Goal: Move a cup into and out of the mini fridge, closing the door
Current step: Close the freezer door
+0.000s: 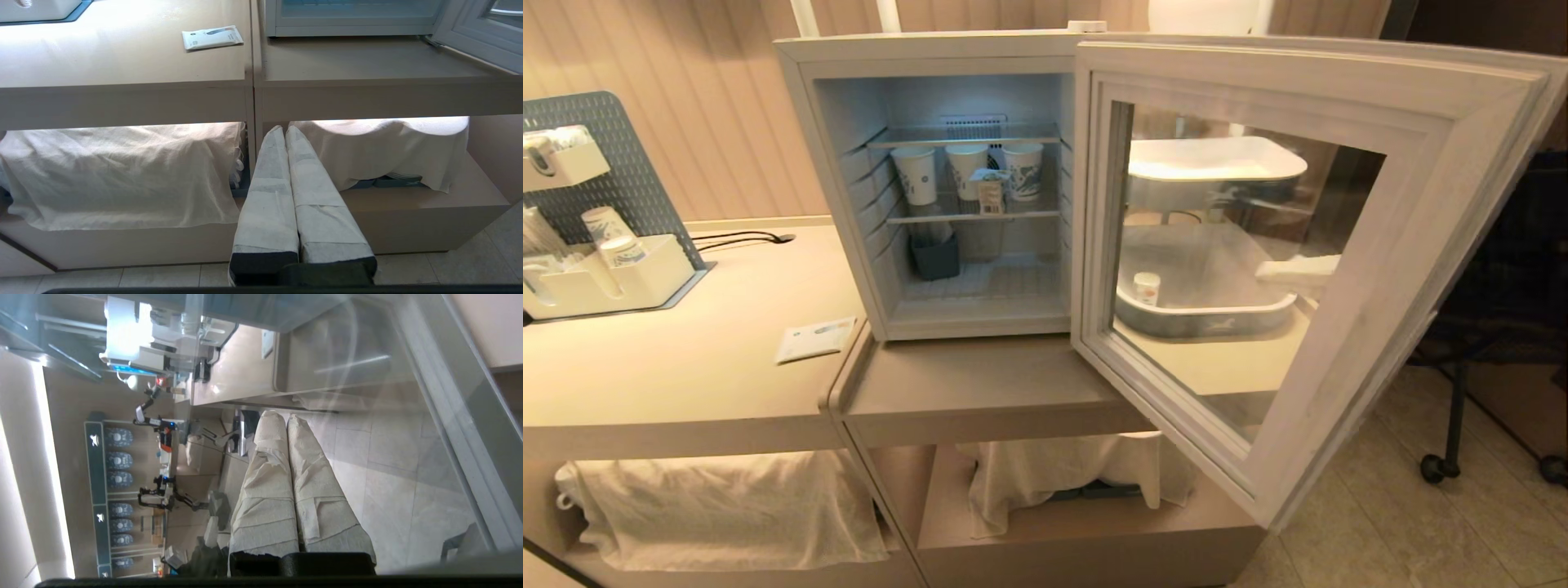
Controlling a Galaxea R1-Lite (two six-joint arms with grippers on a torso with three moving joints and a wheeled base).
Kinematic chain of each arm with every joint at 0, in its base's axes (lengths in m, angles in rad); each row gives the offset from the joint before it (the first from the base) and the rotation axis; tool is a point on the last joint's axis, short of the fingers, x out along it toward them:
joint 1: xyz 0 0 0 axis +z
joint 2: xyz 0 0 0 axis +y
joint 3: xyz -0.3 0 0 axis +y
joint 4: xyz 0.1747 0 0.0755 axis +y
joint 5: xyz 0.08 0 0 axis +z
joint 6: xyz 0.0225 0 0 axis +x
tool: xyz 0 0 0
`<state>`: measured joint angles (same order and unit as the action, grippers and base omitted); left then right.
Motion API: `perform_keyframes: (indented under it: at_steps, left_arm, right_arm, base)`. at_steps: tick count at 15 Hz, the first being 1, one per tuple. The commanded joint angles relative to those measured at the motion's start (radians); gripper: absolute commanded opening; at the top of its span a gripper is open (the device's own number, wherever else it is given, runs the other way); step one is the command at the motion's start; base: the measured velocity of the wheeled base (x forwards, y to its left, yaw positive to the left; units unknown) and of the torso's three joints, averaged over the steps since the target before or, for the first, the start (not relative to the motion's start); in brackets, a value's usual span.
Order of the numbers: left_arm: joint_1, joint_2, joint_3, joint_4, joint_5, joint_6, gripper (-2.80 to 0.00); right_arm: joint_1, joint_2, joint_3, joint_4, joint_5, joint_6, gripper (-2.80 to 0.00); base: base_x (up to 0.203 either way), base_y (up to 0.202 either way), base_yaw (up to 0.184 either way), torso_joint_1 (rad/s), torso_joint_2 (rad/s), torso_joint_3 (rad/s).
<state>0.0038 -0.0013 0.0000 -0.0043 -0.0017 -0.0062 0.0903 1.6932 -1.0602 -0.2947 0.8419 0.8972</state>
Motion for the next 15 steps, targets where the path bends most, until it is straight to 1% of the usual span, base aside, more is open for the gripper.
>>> perform_keyframes:
  at_steps: [1,4,6,9,11,13,14,15]
  left_arm:
    - [0.001,0.001,0.002,0.0,0.0,-0.001,-2.8]
    - [0.001,0.001,0.002,0.0,0.0,-0.001,-2.8]
    - [0.001,0.001,0.002,0.0,0.0,-0.001,-2.8]
    - [0.001,0.001,0.002,0.0,0.0,-0.001,-2.8]
    - [0.001,0.001,0.002,0.0,0.0,-0.001,-2.8]
    - [0.001,0.001,0.002,0.0,0.0,-0.001,-2.8]
    - [0.001,0.001,0.002,0.0,0.0,-0.001,-2.8]
    - [0.001,0.001,0.002,0.0,0.0,-0.003,-2.8]
  right_arm:
    - [0.116,0.039,-0.097,0.018,-0.082,0.025,-2.8]
    - [0.217,0.096,-0.258,0.123,-0.194,0.026,-2.8]
    - [0.294,0.145,-0.375,0.213,-0.279,0.006,-2.8]
    - [0.388,0.226,-0.547,0.357,-0.392,-0.068,-2.8]
    - [0.441,0.292,-0.69,0.451,-0.469,-0.112,-2.8]
    - [0.478,0.365,-0.846,0.535,-0.502,-0.136,-2.8]
    - [0.506,0.408,-0.894,0.548,-0.512,-0.171,-2.8]
    - [0.536,0.434,-0.903,0.528,-0.519,-0.245,-2.8]
  base:
    - [0.0,0.0,0.0,0.0,0.0,0.0]
    - [0.0,0.0,0.0,0.0,0.0,0.0]
    - [0.0,0.0,0.0,0.0,0.0,0.0]
    - [0.0,0.0,0.0,0.0,0.0,0.0]
    - [0.0,0.0,0.0,0.0,0.0,0.0]
    - [0.0,0.0,0.0,0.0,0.0,0.0]
    - [0.0,0.0,0.0,0.0,0.0,0.0]
    - [0.0,0.0,0.0,0.0,0.0,0.0]
